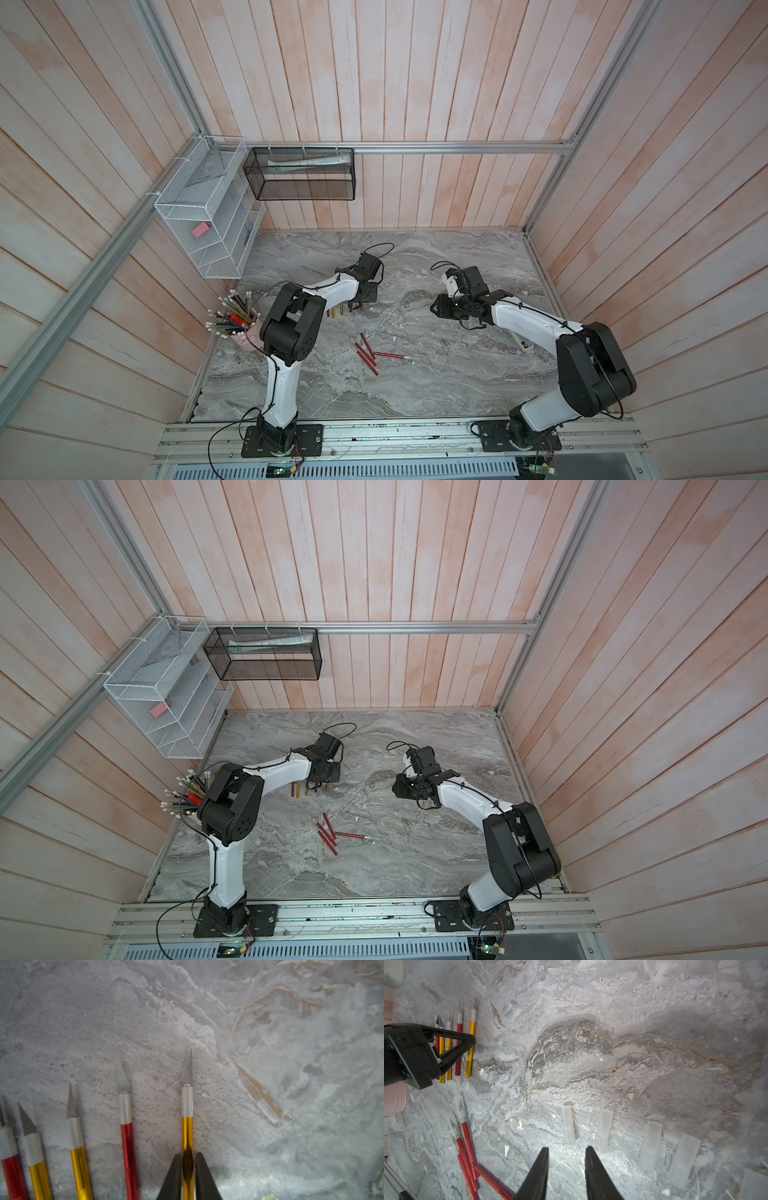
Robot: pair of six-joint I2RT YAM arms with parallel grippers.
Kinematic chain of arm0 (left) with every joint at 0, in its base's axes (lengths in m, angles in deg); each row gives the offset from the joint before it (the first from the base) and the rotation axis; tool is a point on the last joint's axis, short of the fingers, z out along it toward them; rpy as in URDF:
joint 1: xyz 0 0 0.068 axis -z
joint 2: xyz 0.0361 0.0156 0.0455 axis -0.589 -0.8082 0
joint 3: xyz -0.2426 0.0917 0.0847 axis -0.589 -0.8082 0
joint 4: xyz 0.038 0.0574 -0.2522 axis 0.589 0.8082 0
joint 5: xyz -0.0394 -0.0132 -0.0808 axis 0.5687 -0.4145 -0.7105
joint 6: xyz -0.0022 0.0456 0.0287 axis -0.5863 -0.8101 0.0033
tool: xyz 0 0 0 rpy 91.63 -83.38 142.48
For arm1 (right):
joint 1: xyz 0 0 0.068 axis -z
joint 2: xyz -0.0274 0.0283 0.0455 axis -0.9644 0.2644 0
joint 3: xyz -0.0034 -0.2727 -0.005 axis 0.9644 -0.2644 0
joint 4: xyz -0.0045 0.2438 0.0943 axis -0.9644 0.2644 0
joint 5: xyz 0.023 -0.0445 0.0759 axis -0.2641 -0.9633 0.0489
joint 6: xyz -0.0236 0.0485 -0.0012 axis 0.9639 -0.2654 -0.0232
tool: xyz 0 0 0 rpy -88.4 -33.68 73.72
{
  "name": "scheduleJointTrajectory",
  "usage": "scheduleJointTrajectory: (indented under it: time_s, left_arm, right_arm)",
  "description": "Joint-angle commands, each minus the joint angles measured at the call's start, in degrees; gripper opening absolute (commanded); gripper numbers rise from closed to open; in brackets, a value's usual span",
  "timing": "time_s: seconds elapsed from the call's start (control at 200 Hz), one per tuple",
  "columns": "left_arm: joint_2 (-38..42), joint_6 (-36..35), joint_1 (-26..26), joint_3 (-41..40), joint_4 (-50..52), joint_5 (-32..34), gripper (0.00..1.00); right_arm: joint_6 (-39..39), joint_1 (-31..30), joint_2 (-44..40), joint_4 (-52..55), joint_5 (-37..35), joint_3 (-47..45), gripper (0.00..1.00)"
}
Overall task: Remove protective caps from carving knives
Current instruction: Place the carving knife at the center of the board.
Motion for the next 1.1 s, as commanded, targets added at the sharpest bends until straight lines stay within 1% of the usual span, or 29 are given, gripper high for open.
scheduleJointTrajectory:
  time_s: [0.0,0.33,0.43,0.63,0.76,0.82,0.85,0.9,0.91,0.915,0.955,1.005,1.095]
  left_arm:
    - [-1.19,-0.41,-0.29,0.69,-0.17,0.87,0.17]
    - [-0.08,0.06,-0.34,0.42,-0.04,0.47,0.17]
    - [1.55,0.19,-0.32,0.31,0.26,0.63,0.17]
    - [5.84,0.43,-0.26,0.37,1.43,0.92,0.22]
    - [9.48,0.92,0.48,-1.11,0.88,0.39,0.24]
    - [11.15,1.38,0.94,-2.36,0.34,-0.72,0.24]
    - [12.02,1.54,1.26,-3.03,0.04,-1.57,0.23]
    - [13.31,1.89,1.81,-4.29,-0.54,-2.85,0.17]
    - [13.55,2.0,1.91,-4.53,-0.64,-3.11,0.16]
    - [13.66,2.05,1.97,-4.66,-0.71,-3.26,0.15]
    - [14.45,2.47,2.35,-5.77,-1.07,-4.48,0.09]
    - [15.46,3.18,2.8,-7.34,-1.74,-6.39,0.0]
    - [16.88,4.39,3.64,-9.96,-2.8,-9.17,0.0]
  right_arm:
    - [-0.33,0.34,-1.48,-0.68,0.59,-1.07,0.32]
    - [-0.42,0.36,-2.01,-0.64,0.42,-1.59,0.32]
    - [-0.42,0.3,-2.09,-0.51,0.57,-1.69,0.33]
    - [-0.92,0.21,-3.19,-0.27,0.77,-2.61,0.34]
    - [-1.19,-0.71,-4.58,0.77,0.6,-3.11,0.33]
    - [-1.05,-1.73,-5.27,1.99,0.27,-3.22,0.29]
    - [-1.08,-2.66,-5.66,2.74,-0.05,-3.39,0.24]
    - [-1.33,-4.23,-6.24,3.8,-0.28,-3.74,0.13]
    - [-1.36,-4.55,-6.27,3.91,-0.28,-3.82,0.13]
    - [-1.49,-4.76,-6.41,4.1,-0.33,-3.87,0.09]
    - [-2.09,-6.41,-6.85,4.73,-0.71,-4.32,0.0]
    - [-2.84,-8.63,-7.44,5.52,-1.19,-4.88,0.0]
    - [-5.3,-14.05,-8.35,6.44,-2.12,-6.05,0.0]
